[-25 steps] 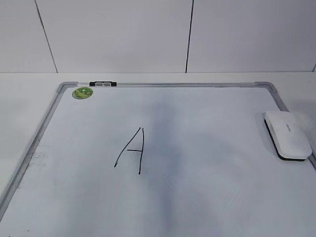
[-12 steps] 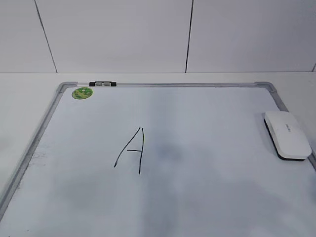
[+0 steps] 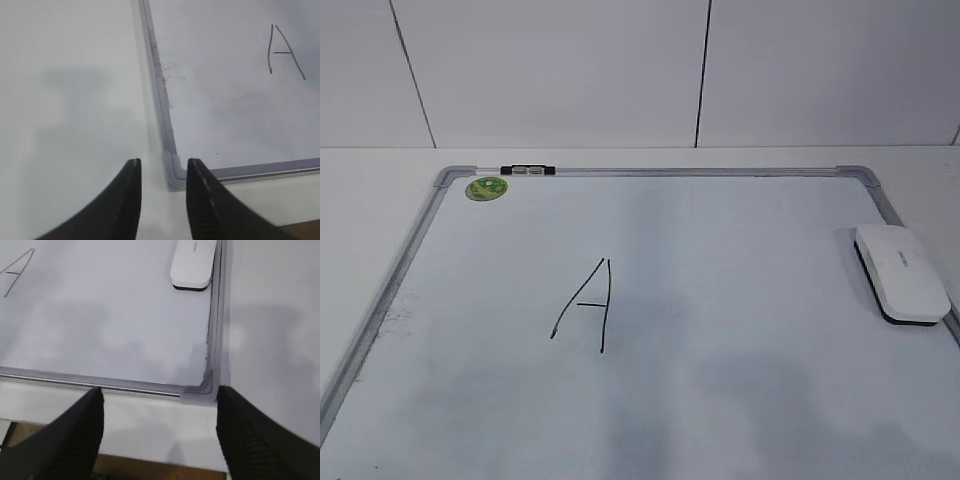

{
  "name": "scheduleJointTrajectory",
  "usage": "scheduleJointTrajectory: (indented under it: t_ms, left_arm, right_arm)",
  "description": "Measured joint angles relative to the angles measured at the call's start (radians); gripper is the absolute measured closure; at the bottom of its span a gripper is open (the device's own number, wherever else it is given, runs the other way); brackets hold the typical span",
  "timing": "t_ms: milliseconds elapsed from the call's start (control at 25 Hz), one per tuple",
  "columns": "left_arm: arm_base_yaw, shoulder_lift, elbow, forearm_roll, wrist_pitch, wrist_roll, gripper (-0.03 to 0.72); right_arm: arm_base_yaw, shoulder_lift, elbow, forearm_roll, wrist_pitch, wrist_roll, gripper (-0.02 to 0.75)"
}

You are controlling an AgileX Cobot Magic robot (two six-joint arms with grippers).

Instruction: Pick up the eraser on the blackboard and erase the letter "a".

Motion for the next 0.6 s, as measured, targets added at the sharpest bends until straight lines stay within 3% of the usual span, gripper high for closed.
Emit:
scheduleJointTrajectory:
  t_ms: [360,600]
  left_arm:
    - [-0.022,0.000,0.004,0.061,-0.007,0.000,0.453]
    - [-0.025,0.000,0.004,0.096,-0.007,0.000,0.453]
  right_arm:
    - [0.000,-0.002,0.020,-0.051,0.000,-0.025,0.178]
    - [0.000,-0.002,0.064,-0.085,-0.103,-0.027,0.178]
